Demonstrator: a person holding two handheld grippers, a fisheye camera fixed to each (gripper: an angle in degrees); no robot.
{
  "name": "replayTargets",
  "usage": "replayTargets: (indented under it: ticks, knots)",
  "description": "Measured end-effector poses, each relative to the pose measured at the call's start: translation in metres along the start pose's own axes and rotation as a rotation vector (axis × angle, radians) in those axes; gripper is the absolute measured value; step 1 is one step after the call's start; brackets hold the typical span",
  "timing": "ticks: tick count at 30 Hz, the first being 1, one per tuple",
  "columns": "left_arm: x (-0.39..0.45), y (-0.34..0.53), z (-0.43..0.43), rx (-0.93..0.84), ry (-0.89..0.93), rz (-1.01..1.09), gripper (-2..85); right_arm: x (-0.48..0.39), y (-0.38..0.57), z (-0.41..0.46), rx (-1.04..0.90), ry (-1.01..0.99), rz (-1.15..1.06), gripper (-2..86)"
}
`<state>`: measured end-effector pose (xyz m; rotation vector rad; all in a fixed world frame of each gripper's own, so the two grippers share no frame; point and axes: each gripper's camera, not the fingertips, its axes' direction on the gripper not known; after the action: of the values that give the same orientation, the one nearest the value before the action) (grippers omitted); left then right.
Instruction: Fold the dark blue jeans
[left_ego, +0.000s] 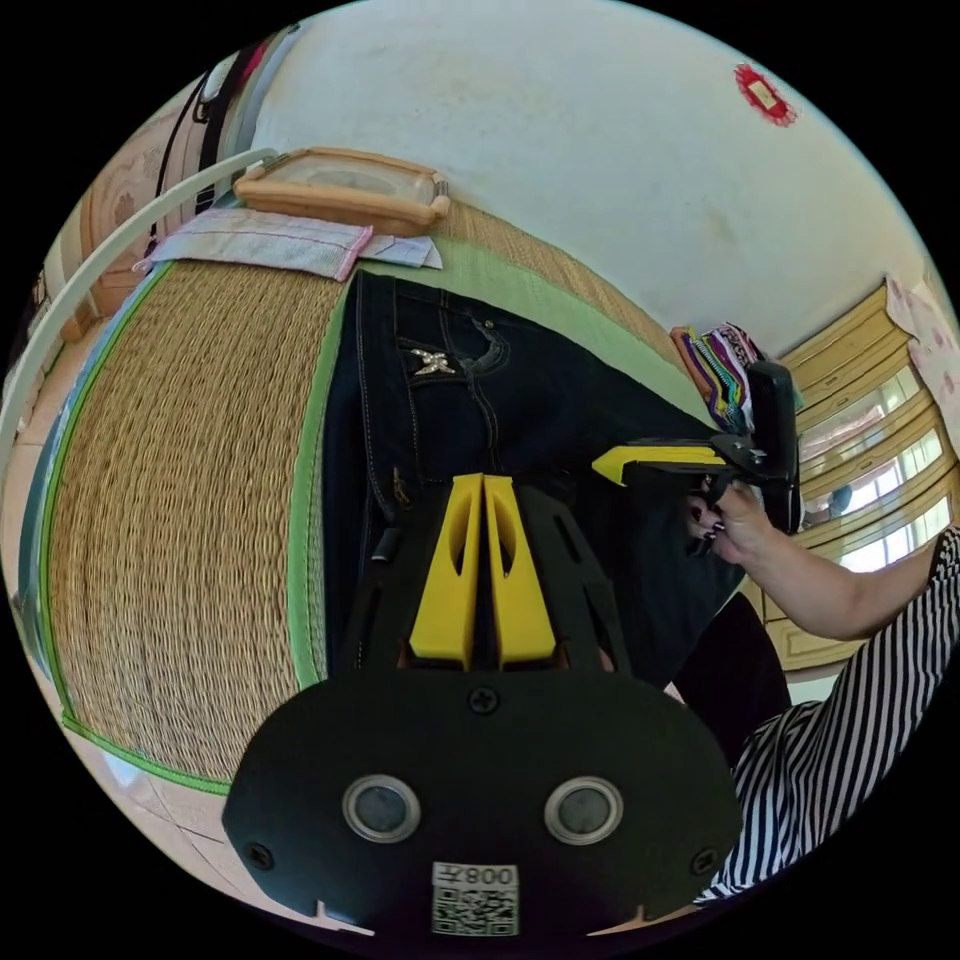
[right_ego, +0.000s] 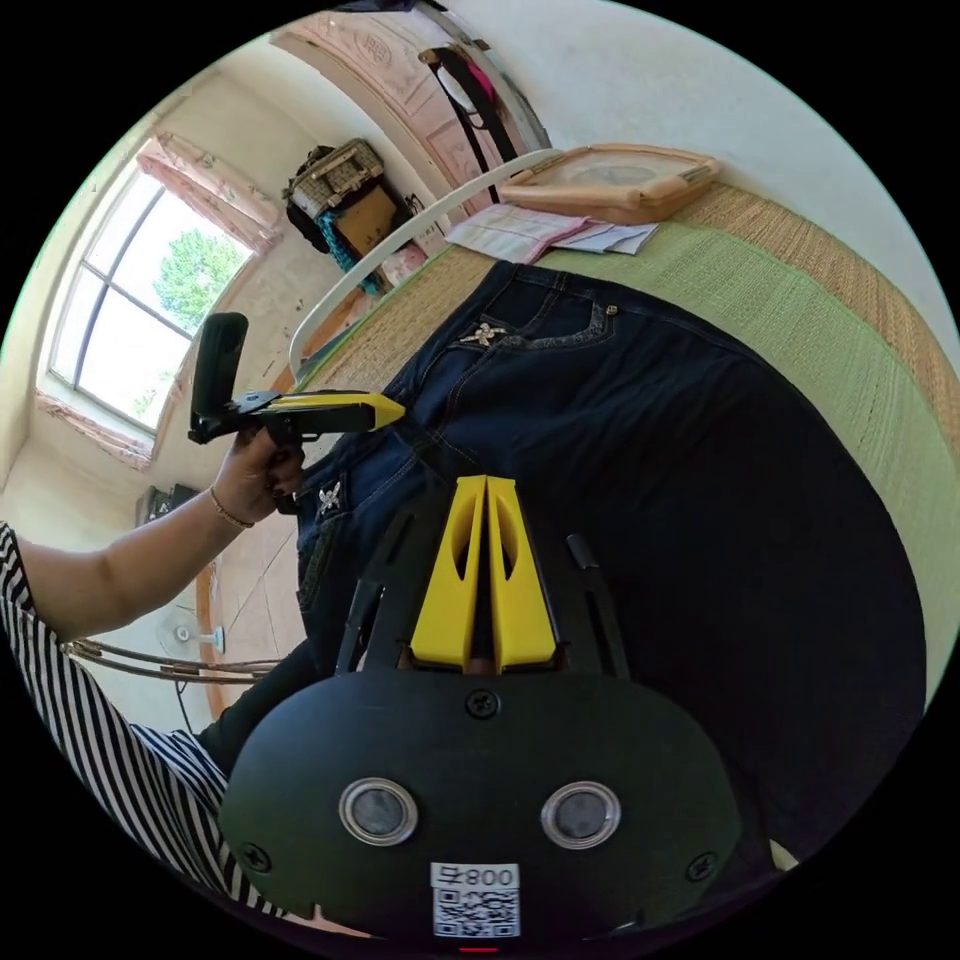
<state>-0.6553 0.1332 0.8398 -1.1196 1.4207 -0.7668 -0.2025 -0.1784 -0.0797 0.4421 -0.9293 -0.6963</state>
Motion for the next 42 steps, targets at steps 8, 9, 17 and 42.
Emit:
replayTargets:
  ticks: [8, 9, 17, 42]
  knots:
    - [0.028, -0.066, -0.015, -0.011, 0.029, 0.088, 1.0, 0.049, -0.004, -0.06, 0.082, 0.064, 0.055, 0.7]
    - [0.031, -0.07, -0.015, -0.017, 0.027, 0.097, 1.2, 0.052, -0.005, -0.063, 0.084, 0.074, 0.059, 0.8]
    - [0.063, -0.137, -0.015, -0.085, -0.024, 0.144, 3.3, 0.085, -0.035, -0.098, 0.079, 0.253, 0.067, 5.9]
    - [0.219, -0.293, -0.005, -0.34, -0.291, 0.457, 12.2, 0.089, -0.11, -0.067, -0.207, 0.451, -0.095, 9.2]
